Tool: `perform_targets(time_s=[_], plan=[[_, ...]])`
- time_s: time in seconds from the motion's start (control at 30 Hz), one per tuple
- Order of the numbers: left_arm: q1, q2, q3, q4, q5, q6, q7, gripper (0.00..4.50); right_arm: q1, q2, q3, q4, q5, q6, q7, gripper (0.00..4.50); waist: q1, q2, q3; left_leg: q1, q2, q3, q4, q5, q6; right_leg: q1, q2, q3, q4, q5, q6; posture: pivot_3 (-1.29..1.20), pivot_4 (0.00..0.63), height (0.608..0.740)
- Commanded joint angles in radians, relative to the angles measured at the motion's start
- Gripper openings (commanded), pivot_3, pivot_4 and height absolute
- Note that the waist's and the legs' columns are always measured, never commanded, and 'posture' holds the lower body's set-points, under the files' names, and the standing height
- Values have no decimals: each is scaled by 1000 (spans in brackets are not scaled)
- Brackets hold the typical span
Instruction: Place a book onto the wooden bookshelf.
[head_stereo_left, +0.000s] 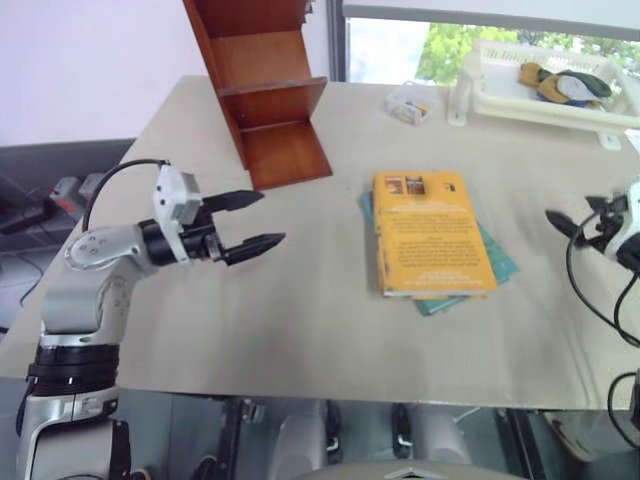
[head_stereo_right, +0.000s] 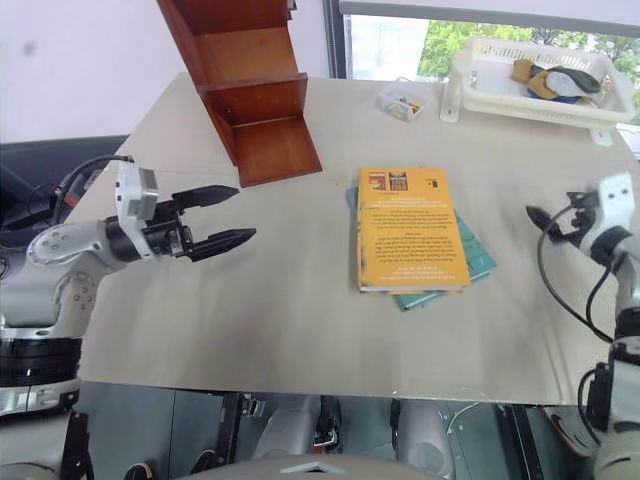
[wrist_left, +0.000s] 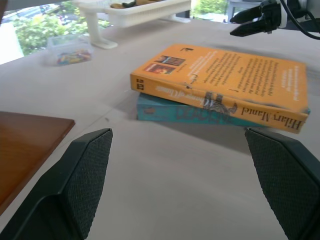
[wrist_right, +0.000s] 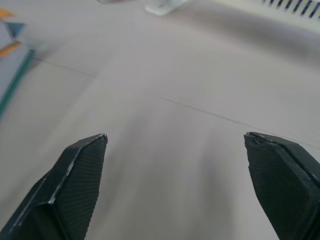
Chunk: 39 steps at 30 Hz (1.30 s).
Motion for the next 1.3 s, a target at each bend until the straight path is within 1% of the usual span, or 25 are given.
perform_targets(time_s=[0.03,0.13,0.27,0.4,0.57,0.77,0.93,1.07,1.2,1.3], plan=[[-29,11,2,7,-5,-6,-19,4493,105,-37,-88,-186,81,49,15,4500,1,0,0,0,0,0,0,0,0,0,0,0,0,0,0,0,150,712],[-40,9,-7,21,0,-11,-29,4493,198,-36,-130,-275,111,87,3,4500,-2,0,0,0,0,0,0,0,0,0,0,0,0,-1,3,0,150,712],[-50,2,-16,30,5,-13,-34,4493,291,-31,-169,-367,147,125,10,4500,-1,0,0,1,1,0,0,0,0,0,0,0,0,-2,3,0,150,712],[-53,-6,-23,33,4,-12,-36,4493,339,-20,-192,-427,170,138,-4,4500,1,0,0,1,1,0,0,0,0,0,0,0,0,-2,3,0,150,712],[-59,-36,-39,34,-5,-6,-35,4493,335,7,-181,-488,186,142,-42,4500,1,0,0,1,1,-1,0,0,0,0,0,0,0,-2,3,0,150,712],[-84,-144,-52,55,-26,16,10,4493,340,47,-129,-580,183,162,-59,4500,17,0,0,1,0,-1,0,0,0,0,0,0,0,-1,3,0,150,712],[-100,-219,-37,44,-79,123,92,4493,330,69,-92,-603,167,150,-79,4500,24,0,0,0,0,-1,0,0,0,0,0,0,0,-1,2,0,150,712],[-110,-267,-30,24,-152,257,166,4493,310,76,-58,-593,132,112,-85,4500,23,0,0,0,0,-1,1,0,1,0,0,0,0,-1,3,0,150,712],[-123,-280,-51,21,-160,326,202,4493,285,86,-34,-571,109,89,-93,4500,22,0,0,0,0,-1,2,0,1,0,1,0,1,-2,3,0,150,712],[-134,-289,-43,31,-181,366,218,4493,272,98,-11,-558,87,69,-97,4500,22,0,0,0,0,-2,2,0,0,0,1,0,2,-2,3,0,150,712]])
